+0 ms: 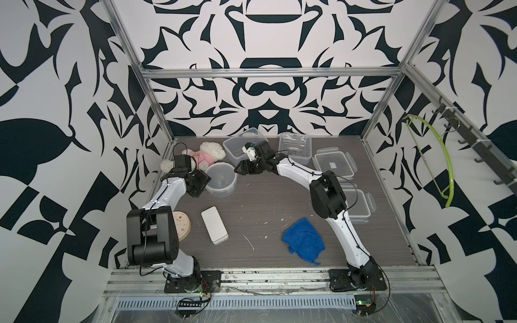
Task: Wipe the insides of the lunch boxes
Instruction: Move the lunch box to the center of the board.
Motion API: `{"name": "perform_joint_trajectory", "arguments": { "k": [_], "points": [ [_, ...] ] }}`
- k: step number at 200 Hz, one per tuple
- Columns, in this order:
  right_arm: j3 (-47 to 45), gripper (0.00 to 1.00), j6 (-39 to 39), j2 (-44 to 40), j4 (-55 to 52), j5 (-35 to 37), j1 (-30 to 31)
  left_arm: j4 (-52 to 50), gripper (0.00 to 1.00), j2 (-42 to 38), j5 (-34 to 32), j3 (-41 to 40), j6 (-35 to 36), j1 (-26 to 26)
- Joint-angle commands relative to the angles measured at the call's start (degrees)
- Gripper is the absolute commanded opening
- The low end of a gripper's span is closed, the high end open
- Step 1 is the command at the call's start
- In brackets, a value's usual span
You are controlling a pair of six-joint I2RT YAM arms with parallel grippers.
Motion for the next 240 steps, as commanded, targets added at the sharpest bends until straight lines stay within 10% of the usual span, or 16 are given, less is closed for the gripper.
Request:
{"name": "perform_joint_trajectory", "arguments": {
  "k": [1,69,164,240],
  "points": [
    [6.07,0.66,1.79,1.48,0.17,-1.80,0.14,1.99,0.62,1.56,1.04,0.90,0.41,0.19],
    [5.50,0.59,4.90,2.92,5.95,-5.91,1.50,4.36,0.59,8.44,4.98,4.04,0.12,-0.51],
    [-25.92,0.45,6.71,-16.43,18.26,-2.13,0.71,3.70,0.58,12.55,1.89,8.80,-2.77,-14.32],
    [-49.03,0.46,8.65,-31.52,22.15,0.77,-12.49,-1.24,0.58,26.79,-0.52,28.50,-5.16,-27.38]
  ]
}}
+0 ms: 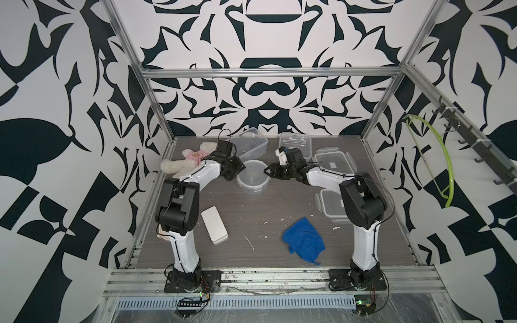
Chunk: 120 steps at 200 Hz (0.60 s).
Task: Wipe the insides of the lunch boxes
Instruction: Move the lunch box to the center of the board.
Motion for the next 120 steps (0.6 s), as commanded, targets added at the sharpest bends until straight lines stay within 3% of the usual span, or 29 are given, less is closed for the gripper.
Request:
{"name": "perform_joint_trajectory", "arguments": {
  "k": [1,52,120],
  "points": [
    [-3.10,0.46,-0.26,-4.20,2.44,-2.69,-1.75,-5.74,0.58,5.89,1.32,6.69,-1.22,-4.34],
    [-3.33,0.55,-2.59,-5.84,0.69,-3.30,-5.69,-12.26,0.57,14.48,-0.34,22.35,-0.61,-6.86],
    [-6.64,0.65,-4.43,-15.16,-1.99,-2.55,-10.76,-22.82,0.65,6.96,-10.99,25.35,4.34,-6.07]
  ]
}}
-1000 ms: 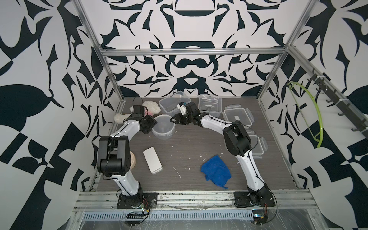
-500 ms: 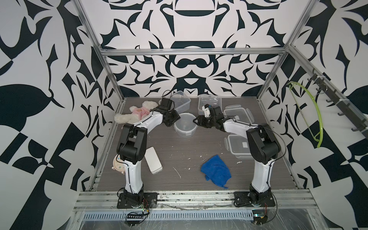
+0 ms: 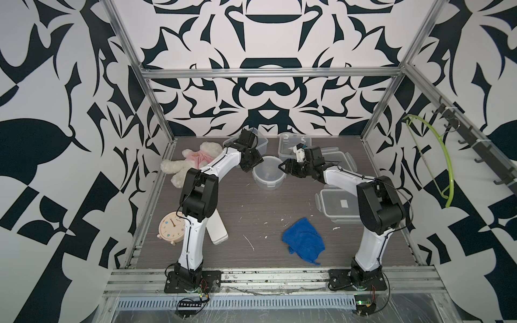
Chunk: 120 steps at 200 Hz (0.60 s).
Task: Wipe the insides of the lunch boxes
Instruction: Move the lunch box to the center of the board.
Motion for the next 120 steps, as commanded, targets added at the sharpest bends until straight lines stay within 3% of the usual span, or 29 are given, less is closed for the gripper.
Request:
{"name": "perform_joint_trajectory", "arguments": {
  "k": [1,36,67,120],
  "points": [
    [-1.87,0.65,-1.20,-7.25,0.62,-0.80,-2.72,-7.37,0.65,-6.09,-5.66,1.32,2.89,0.21],
    [-8.88,0.68,-0.02,-13.05,3.13,-0.96,-5.45,-10.78,0.71,-11.88,-10.26,-0.09,3.76,0.16],
    [-14.46,0.67,1.42,-15.18,8.13,-2.70,-6.38,-7.80,0.68,-15.17,-8.45,-3.27,2.04,-3.47],
    [-20.46,0.56,11.70,-7.65,29.82,-14.94,-8.01,-7.47,0.61,-6.25,-1.22,1.57,-0.61,-10.91]
  ]
}}
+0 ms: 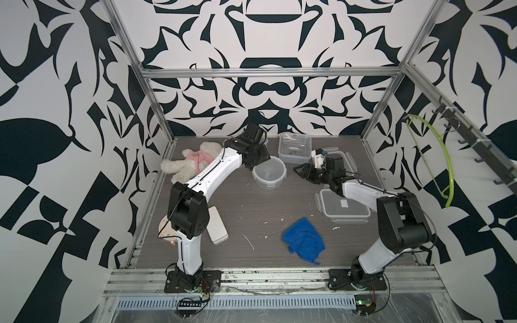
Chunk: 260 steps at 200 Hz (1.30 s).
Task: Wipe the insides of the lunch boxes
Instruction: Move the lunch box to the center of the board, then open the fastener of the lunch box.
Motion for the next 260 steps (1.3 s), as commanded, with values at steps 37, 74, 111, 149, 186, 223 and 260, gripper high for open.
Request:
{"name": "perform_joint_trajectory", "arguments": {
  "k": [37,74,111,149,186,223,260],
  "points": [
    [-4.15,0.57,17.94,11.36,34.76,-12.62,-1.24,0.93,0.60,8.24,4.27,-1.69,-3.88,-2.28],
    [-3.10,0.58,28.87,20.32,52.32,-15.05,-1.46,1.92,0.60,9.63,2.95,-2.75,-4.87,-1.92],
    [-1.63,0.57,34.36,25.00,60.49,-15.95,-1.46,0.87,0.60,11.58,2.54,-0.62,-4.74,-1.36],
    [-1.32,0.53,36.23,26.81,62.26,-16.92,-1.22,0.49,0.60,14.10,2.65,0.77,-4.71,-0.72],
    [0.34,0.47,38.38,29.42,64.15,-17.22,1.17,1.28,0.59,16.47,3.82,0.90,-5.21,0.11],
    [0.38,0.45,38.45,29.78,64.09,-16.60,1.88,1.83,0.59,17.19,4.03,0.72,-5.06,0.27],
    [0.61,0.37,38.72,30.40,64.18,-16.25,2.22,2.53,0.59,17.46,4.51,-0.47,-4.71,0.69]
  ]
}}
